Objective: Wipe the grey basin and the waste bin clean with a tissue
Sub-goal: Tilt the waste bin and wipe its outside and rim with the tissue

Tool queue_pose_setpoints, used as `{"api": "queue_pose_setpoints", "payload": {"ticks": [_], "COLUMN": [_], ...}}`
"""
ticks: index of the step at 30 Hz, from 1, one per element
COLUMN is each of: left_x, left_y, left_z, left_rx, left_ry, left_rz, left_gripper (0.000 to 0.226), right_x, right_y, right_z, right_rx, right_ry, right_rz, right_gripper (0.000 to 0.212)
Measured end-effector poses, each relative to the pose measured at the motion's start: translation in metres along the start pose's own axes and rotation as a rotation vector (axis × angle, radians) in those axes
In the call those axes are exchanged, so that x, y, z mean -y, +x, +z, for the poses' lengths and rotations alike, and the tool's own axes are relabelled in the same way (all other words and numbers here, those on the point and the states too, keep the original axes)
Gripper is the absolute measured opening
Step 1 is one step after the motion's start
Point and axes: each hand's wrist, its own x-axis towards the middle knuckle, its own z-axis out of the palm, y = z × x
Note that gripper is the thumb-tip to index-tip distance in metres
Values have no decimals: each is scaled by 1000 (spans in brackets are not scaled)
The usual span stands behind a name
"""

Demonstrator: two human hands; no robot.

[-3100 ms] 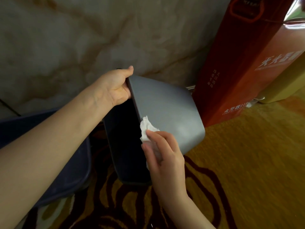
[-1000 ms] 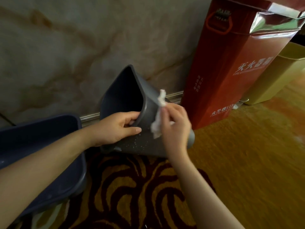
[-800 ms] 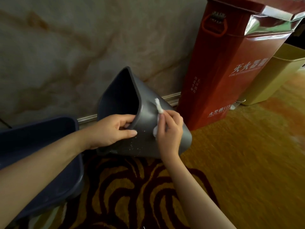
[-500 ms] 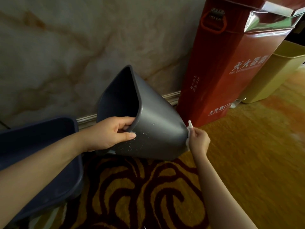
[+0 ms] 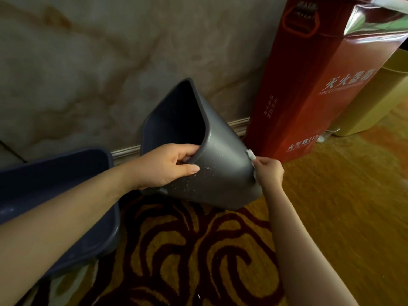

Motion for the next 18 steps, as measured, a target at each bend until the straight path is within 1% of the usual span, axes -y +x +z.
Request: {"api": "queue_pose_setpoints", "payload": {"ticks": [1,2,3,4,6,7,8,12,15,18], "left_x": [-1,-2,-3,-4,-8,-9,-11,-16,-19,-19], "left_y": [1,4,6,9,13,14,15,15,13,14], "left_z": [1,2,2,2,3,3,3,-7,-14,-19], "left_rx": [-15,-35,-59,-81,-106,-117,-133,-199,-198,-234], "left_ry": [-2,-9,-18,-29,-52,-64,-80,-230,-320,-425], "left_rz": [11,25,39,49,65,77,91,118,132,142], "left_gripper": [41,41,40,39,34,32,31,26,24,26], "right_x": [-5,-4,2,14,43,55,66,90,98,103], "right_y": [-8,-20,-36,-55,-91,-103,-111,-114,-115,-111], "right_z": [-1,0,3,6,15,19,22,21,23,30], "right_rx": [-84,-174,-238,-264,-252,-233,-208,-103,-115,-136], "right_ry": [2,20,66,136,245,269,282,282,280,241], "right_rz": [11,-41,-142,-276,-547,-647,-708,-782,-879,-934], "right_gripper": [27,24,19,16,15,16,17,23,22,20]}}
